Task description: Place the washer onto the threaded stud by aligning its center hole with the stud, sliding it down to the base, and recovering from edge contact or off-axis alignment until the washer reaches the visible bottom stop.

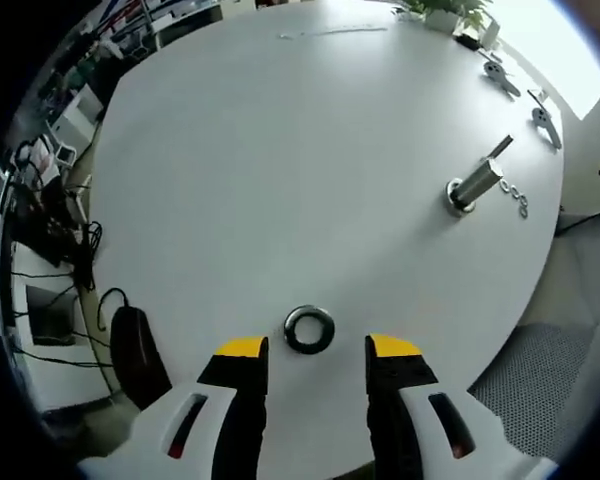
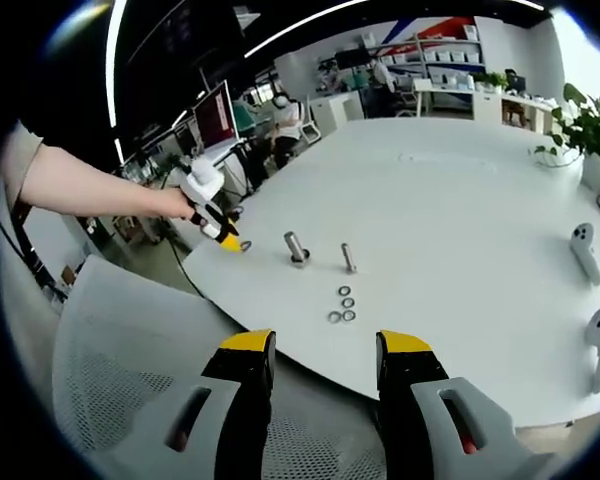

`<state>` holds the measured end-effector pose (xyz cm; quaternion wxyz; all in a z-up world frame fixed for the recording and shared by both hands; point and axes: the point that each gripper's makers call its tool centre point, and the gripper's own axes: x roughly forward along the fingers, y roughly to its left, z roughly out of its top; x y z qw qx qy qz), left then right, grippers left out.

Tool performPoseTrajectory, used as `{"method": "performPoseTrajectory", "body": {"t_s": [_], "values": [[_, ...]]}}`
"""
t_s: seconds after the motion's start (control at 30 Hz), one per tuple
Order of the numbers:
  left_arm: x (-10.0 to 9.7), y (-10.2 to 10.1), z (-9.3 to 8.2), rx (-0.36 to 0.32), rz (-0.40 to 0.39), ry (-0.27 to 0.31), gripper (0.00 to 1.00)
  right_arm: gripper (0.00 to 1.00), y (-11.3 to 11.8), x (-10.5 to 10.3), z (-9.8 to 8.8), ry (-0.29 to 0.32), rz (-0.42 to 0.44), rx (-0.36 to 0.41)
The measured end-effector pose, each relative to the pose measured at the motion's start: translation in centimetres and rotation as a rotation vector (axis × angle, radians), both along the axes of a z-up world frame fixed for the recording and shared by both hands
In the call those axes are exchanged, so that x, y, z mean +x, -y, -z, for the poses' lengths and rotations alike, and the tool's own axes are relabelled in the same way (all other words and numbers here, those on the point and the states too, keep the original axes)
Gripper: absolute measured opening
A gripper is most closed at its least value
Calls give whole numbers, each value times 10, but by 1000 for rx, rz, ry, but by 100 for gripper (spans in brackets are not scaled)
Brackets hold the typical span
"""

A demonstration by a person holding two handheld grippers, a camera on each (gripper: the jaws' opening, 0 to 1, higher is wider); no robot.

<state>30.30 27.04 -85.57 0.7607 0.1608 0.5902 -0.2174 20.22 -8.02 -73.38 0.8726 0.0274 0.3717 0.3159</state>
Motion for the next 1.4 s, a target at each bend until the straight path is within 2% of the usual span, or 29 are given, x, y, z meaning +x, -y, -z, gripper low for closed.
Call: {"method": "performPoseTrajectory", "body": {"t_s": [0.1, 0.2, 0.33, 0.37, 0.5, 0.53, 0.57, 0.67, 0.87, 0.93, 1.4], "values": [[0, -3, 6, 15, 5, -19, 35, 42, 1, 0, 0, -3, 3, -4], [4, 0, 8, -6, -21, -25, 35, 42, 2, 1, 0, -3, 13, -3], [3, 5, 11, -5, -12, -33, 34, 42, 2, 0, 1, -4, 15, -8], [7, 2, 13, 17, 18, -18, 32, 42, 2, 0, 1, -5, 15, -8], [9, 3, 13, 12, -5, -18, 31, 42, 3, 1, 1, -5, 21, -7], [9, 2, 14, 38, 24, -16, 30, 42, 3, 1, 1, -4, 22, -6], [9, 5, 15, 34, 46, -15, 30, 42, 3, 1, 0, -4, 23, -4], [9, 4, 14, 38, 54, -23, 29, 41, 2, 1, 0, -4, 20, -4], [4, 4, 14, 103, 175, -114, 32, 41, 2, 1, 0, -3, 23, 0], [6, 5, 16, 106, 152, -120, 32, 41, 3, 2, 0, -2, 26, 1], [4, 4, 15, 106, 168, -138, 33, 41, 3, 1, 0, -2, 29, 4]]}}
